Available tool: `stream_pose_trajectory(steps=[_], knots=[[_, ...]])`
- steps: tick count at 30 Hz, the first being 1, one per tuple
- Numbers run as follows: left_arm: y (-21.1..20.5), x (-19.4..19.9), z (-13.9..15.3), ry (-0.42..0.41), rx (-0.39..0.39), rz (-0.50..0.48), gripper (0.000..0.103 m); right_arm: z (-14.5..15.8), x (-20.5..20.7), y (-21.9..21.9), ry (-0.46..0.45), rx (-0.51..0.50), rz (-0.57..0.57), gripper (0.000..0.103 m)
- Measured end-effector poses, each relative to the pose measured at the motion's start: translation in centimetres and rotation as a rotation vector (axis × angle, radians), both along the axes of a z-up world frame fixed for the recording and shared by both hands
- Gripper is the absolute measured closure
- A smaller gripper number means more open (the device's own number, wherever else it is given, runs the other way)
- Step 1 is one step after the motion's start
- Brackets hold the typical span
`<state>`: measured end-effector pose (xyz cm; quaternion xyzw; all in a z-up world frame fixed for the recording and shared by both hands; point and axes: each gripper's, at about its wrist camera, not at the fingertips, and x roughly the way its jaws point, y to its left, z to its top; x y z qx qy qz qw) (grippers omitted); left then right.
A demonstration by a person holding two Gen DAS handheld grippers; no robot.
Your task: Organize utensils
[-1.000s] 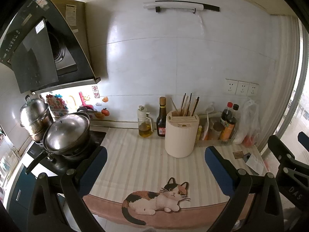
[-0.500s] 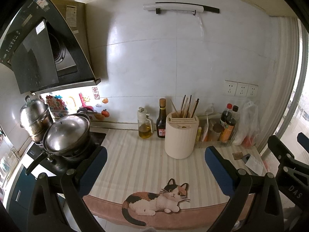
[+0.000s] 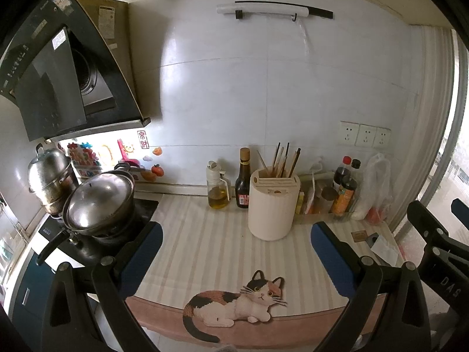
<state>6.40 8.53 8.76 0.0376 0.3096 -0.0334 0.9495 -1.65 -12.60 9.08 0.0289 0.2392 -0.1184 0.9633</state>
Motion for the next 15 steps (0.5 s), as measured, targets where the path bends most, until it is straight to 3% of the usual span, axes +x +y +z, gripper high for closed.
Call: stream_pose_trajectory(steps=[15], knots=[[0.15, 0.42, -0.19, -0.003, -0.004, 0.015, 0.000, 0.24, 0.14, 0.22, -0.004, -0.003, -0.008, 0.000]])
